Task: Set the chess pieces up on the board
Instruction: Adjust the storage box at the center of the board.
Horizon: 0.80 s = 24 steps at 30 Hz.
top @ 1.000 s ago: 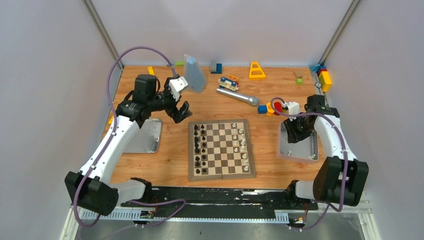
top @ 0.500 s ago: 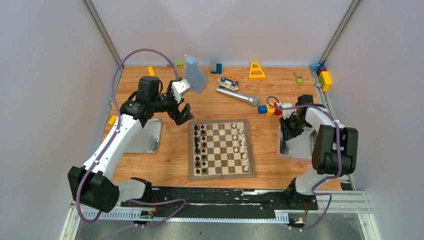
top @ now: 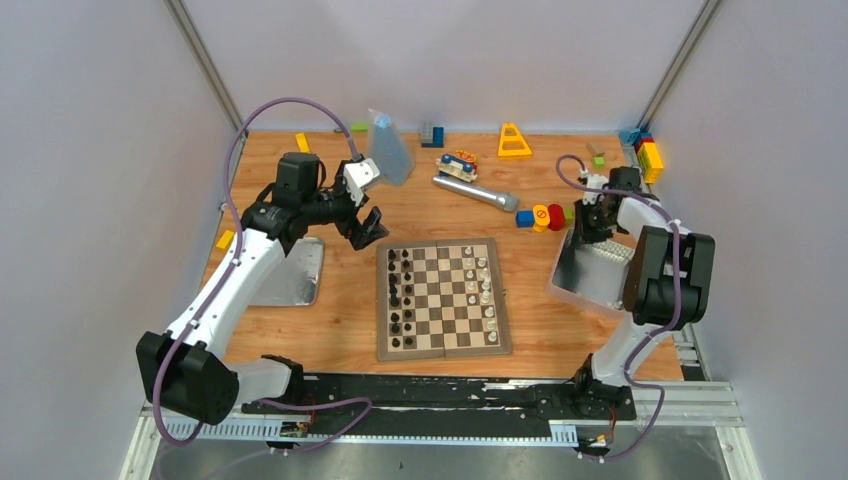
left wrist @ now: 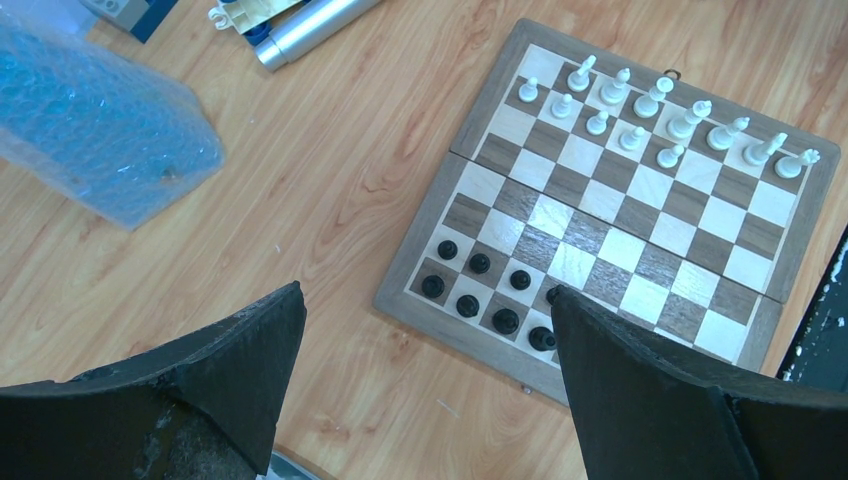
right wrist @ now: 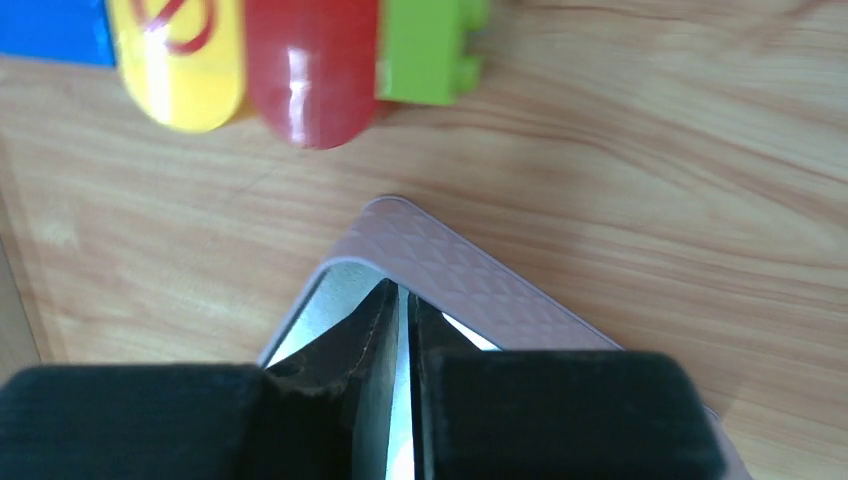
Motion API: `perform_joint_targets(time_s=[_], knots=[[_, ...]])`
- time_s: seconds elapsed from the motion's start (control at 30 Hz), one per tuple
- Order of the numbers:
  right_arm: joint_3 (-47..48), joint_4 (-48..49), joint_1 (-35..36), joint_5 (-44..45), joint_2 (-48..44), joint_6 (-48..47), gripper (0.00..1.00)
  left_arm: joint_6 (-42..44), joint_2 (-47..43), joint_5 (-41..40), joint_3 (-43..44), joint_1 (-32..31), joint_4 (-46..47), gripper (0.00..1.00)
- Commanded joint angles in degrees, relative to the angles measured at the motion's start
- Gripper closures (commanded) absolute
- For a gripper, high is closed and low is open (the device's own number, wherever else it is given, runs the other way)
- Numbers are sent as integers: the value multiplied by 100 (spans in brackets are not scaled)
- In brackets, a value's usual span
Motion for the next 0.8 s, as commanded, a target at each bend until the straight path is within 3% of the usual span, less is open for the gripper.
perform_joint_targets(time_s=[0.0,0.17,0.33,0.57,0.77], knots=[[350,587,-485,198,128,829,90,92,-120,25,-73,34,167,0],[287,504,-906,-22,-45,703,88,130,-175,-2,-120,38,157,0],[-150,-338,-861,-777,-499,-593,82,174,-173,-4,-74,38,126,0],[-1237,-1308,-805,113,-1370,-2501,81,280,-171,20,51,38,-26,0],[-1855,-1915,-751,198,-2084,-3120,81,360,-170,9,84,38,-132,0]])
